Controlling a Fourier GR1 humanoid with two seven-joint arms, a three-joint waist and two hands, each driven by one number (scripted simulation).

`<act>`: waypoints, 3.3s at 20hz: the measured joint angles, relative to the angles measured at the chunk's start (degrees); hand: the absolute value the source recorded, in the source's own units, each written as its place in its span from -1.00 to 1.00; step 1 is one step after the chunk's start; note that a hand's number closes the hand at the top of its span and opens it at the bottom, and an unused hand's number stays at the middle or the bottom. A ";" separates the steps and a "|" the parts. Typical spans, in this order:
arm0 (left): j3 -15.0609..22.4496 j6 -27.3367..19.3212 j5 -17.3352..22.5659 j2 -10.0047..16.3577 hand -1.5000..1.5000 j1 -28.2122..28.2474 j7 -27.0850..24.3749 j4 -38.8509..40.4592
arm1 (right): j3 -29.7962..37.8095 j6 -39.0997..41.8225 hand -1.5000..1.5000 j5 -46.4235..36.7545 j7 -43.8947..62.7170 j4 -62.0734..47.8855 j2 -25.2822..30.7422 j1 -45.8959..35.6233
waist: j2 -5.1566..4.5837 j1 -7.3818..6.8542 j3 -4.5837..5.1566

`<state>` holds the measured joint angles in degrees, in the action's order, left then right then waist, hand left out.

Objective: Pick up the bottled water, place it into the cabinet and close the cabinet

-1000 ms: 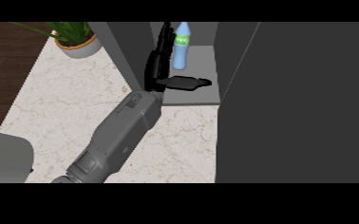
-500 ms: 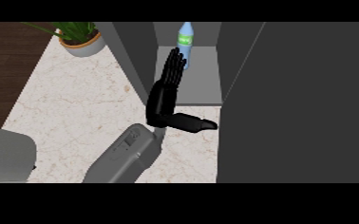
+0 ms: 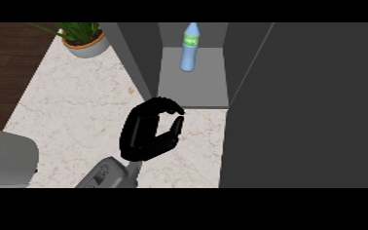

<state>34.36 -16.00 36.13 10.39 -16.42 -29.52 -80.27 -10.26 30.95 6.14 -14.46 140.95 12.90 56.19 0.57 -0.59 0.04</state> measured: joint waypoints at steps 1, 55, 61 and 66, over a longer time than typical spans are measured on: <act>0.11 -0.21 -0.11 0.65 1.00 1.37 0.14 -1.70 | -0.75 0.90 1.00 -0.72 -0.10 0.23 0.68 0.16 | -0.01 0.07 0.00; -22.66 25.35 18.89 32.40 -1.00 35.99 -0.22 -29.25 | -22.68 -3.51 -1.00 -5.38 12.10 1.43 9.52 -22.33 | -2.27 -13.04 1.29; -23.22 26.49 19.35 33.40 -1.00 35.72 0.37 -29.03 | -22.33 -2.02 1.00 -5.20 14.69 1.17 11.12 -29.45 | -2.22 -14.44 1.49; -23.98 27.13 19.77 34.03 -1.00 35.50 0.60 -28.55 | -22.79 -1.09 1.00 -5.00 17.57 1.01 11.60 -34.30 | -2.34 -14.62 1.60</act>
<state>10.38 11.13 55.91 44.42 19.09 -28.92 -108.82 -33.06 29.85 1.14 3.11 141.96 24.50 21.89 -1.76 -15.21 1.65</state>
